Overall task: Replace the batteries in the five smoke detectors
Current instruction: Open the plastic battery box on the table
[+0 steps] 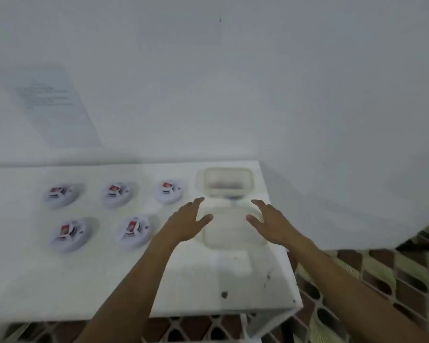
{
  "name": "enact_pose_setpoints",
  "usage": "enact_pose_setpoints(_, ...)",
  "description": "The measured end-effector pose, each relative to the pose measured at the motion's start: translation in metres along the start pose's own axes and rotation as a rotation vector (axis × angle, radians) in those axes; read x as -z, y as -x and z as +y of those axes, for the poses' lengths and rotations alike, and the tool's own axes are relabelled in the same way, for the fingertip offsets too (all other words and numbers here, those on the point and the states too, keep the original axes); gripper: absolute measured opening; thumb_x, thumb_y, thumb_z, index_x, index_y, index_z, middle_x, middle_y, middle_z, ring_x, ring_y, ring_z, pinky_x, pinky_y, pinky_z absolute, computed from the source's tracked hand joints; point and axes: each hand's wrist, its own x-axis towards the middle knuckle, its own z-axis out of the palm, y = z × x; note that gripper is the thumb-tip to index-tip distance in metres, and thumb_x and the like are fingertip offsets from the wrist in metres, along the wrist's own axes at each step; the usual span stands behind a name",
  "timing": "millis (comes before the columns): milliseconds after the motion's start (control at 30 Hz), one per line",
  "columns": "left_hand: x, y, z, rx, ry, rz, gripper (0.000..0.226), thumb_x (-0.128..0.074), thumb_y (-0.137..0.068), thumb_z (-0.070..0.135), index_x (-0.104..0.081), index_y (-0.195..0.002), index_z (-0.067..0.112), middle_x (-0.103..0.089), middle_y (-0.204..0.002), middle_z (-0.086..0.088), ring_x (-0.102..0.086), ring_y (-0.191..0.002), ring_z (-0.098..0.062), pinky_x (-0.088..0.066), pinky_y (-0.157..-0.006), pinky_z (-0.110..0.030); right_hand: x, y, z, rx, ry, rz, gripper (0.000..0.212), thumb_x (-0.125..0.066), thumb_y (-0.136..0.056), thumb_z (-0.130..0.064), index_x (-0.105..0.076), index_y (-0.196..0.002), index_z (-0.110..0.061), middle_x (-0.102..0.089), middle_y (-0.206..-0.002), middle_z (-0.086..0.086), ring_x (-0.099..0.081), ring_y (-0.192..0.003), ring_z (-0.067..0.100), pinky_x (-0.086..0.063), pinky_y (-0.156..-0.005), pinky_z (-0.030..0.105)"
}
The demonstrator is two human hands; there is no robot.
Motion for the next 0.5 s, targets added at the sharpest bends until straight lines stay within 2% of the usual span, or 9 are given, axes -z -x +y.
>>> enact_pose_setpoints(100, -0.018, 0.01, 0.0, 0.061, 0.145, 0.001, 0.062, -0.048, -0.093, 0.052, -0.029, -0.145, 0.025, -0.05, -0.136, -0.007, -0.061, -0.098, -0.017, -0.045, -0.096, -0.04, -0.012, 0.008, 0.01, -0.064, -0.188, 0.022, 0.054, -0.048, -0.098, -0.044, -0.033, -0.147, -0.028, -0.051, -0.138, 0.007, -0.051, -0.123, 0.026, -0.044, -0.098, 0.036)
enact_pose_setpoints(233, -0.032, 0.023, 0.004, 0.147, 0.503, 0.043, 0.054, -0.053, -0.094, 0.042, -0.035, -0.143, 0.028, -0.053, -0.121, -0.004, -0.059, -0.094, -0.019, -0.058, -0.063, -0.03, -0.018, 0.016, 0.014, -0.111, -0.466, 0.062, 0.047, -0.054, -0.095, -0.047, -0.041, -0.14, -0.042, -0.056, -0.123, 0.0, -0.058, -0.106, 0.02, -0.058, -0.075, 0.033)
enact_pose_setpoints(300, -0.036, 0.025, 0.004, 0.186, 0.632, 0.07, 0.052, -0.056, -0.093, 0.04, -0.038, -0.141, 0.031, -0.053, -0.117, -0.003, -0.059, -0.09, -0.013, -0.056, -0.055, -0.024, -0.017, 0.016, 0.011, -0.135, -0.541, 0.07, 0.045, -0.058, -0.093, -0.045, -0.045, -0.136, -0.046, -0.057, -0.117, 0.003, -0.059, -0.102, 0.022, -0.058, -0.074, 0.033)
enact_pose_setpoints(400, -0.037, 0.032, 0.001, 0.199, 0.756, 0.058, 0.049, -0.059, -0.092, 0.037, -0.041, -0.137, 0.034, -0.056, -0.115, -0.006, -0.06, -0.095, -0.013, -0.057, -0.061, -0.026, -0.014, 0.015, 0.01, -0.171, -0.62, 0.028, 0.042, -0.062, -0.093, -0.038, -0.05, -0.132, -0.048, -0.057, -0.11, 0.012, -0.059, -0.101, 0.029, -0.059, -0.076, 0.035)
enact_pose_setpoints(500, -0.037, 0.033, -0.004, 0.203, 0.853, -0.017, 0.045, -0.059, -0.092, 0.036, -0.042, -0.134, 0.037, -0.059, -0.115, -0.007, -0.058, -0.106, -0.022, -0.058, -0.076, -0.035, -0.008, 0.017, 0.017, -0.207, -0.774, -0.061, 0.039, -0.064, -0.093, -0.025, -0.057, -0.125, -0.047, -0.06, -0.103, 0.02, -0.063, -0.105, 0.035, -0.057, -0.089, 0.043)
